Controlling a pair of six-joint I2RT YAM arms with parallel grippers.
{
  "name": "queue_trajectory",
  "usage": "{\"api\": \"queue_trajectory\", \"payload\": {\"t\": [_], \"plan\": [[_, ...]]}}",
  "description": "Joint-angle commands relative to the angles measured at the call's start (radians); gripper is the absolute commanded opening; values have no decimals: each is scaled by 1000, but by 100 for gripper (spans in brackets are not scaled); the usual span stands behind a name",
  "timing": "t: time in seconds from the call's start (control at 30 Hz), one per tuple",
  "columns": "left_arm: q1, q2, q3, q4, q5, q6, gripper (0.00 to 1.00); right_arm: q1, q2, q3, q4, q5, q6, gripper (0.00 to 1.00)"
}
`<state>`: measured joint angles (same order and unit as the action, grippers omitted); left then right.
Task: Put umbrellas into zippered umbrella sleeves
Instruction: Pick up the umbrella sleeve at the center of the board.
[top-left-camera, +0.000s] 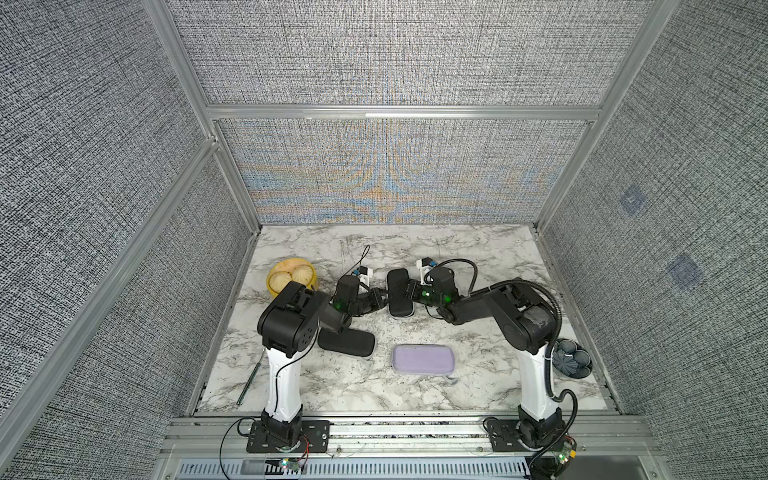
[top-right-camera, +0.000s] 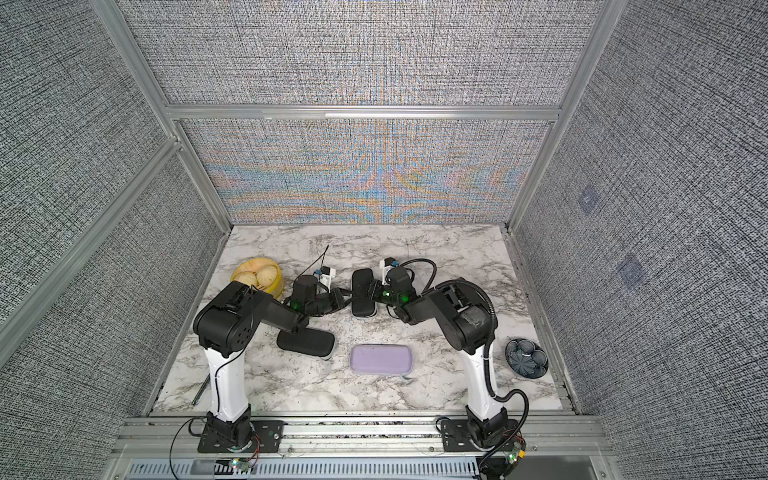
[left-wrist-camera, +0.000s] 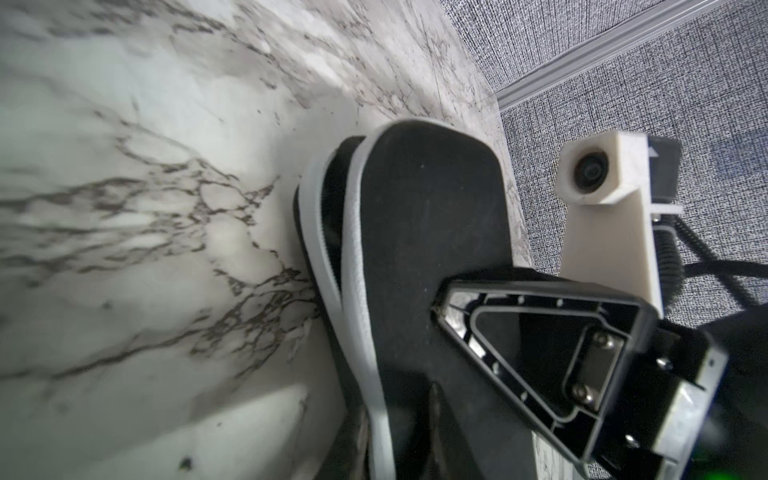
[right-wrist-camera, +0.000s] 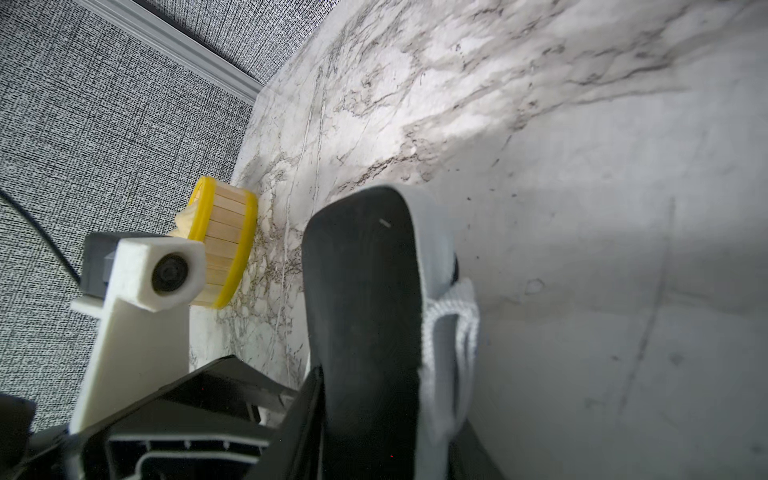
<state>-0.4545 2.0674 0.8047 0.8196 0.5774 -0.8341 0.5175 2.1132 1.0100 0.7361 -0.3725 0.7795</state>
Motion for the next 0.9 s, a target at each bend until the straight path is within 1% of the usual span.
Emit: {"api": "queue_trajectory", "payload": {"t": [0.0,0.07,0.1,0.2,0.23,0.27,0.3,0.37,0.43,0.53,0.63,0.77,0.87], "plan": [[-16,23,3,-242,29,6,26,9,-4,-9,-65,-169,-15,25],[-17,14,3,-158,75,-33,33,0,-5,-9,-55,-178,-14,22],[-17,5,0,-114,94,-53,38,-8,-10,-33,-46,-179,-14,18],[-16,-39,-8,-82,109,-46,49,-37,-35,-72,-4,-190,-2,15],[-16,-48,-13,-73,118,-46,51,-43,-47,-78,-4,-193,-4,14],[-17,-51,-16,-50,128,-50,52,-46,-55,-80,-8,-195,-10,14],[-17,-47,-23,-17,139,-63,56,-51,-66,-81,-15,-199,-18,14],[-16,-31,-39,81,162,-98,59,-58,-82,-86,-15,-201,-19,14],[-17,-3,-58,215,173,-137,63,-67,-99,-92,-3,-207,-15,14],[-16,42,-54,361,203,-202,64,-79,-126,-104,32,-210,-5,14],[-16,71,-36,392,202,-232,64,-82,-147,-106,66,-224,14,14],[-25,44,-45,337,162,-173,65,-82,-163,-107,91,-238,33,15],[-35,33,-57,412,165,-192,65,-82,-165,-108,130,-270,66,15]]}}
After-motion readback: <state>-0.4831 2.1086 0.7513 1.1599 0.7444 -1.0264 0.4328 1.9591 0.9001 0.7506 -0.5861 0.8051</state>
